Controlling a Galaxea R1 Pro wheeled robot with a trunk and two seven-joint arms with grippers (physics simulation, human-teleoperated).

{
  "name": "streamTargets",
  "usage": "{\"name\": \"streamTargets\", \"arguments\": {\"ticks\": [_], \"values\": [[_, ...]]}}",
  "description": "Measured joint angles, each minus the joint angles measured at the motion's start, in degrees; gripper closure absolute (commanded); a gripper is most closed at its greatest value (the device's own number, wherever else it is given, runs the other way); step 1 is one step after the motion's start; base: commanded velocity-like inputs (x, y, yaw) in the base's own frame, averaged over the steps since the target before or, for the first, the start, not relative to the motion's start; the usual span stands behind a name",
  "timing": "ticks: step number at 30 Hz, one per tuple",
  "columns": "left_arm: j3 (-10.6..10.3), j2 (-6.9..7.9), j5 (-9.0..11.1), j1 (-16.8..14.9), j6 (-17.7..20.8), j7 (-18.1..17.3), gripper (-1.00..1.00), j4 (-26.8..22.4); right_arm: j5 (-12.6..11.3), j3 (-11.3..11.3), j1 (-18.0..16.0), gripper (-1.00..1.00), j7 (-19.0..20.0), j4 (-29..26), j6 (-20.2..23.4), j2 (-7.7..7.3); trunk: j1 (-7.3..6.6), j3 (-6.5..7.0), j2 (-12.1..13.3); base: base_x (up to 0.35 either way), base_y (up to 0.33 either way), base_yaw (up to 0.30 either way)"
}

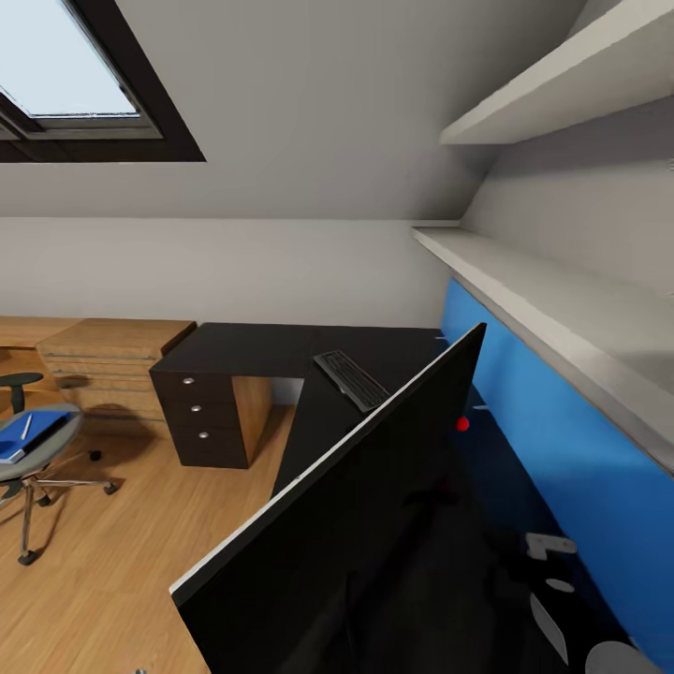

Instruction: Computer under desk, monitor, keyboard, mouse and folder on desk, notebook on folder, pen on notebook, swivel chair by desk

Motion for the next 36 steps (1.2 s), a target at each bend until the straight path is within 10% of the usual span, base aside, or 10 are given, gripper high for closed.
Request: {"name": "streamTargets", "arguments": {"ticks": [36], "values": [[0.0,0.03,0.0,0.0,0.0,0.0,-1.00,0.0,0.2,0.4,-0.3,-1.00,5.4,-0.2,-0.2,0.12,0.00,0.00,0.0,0.033,-0.002,0.000]]}}
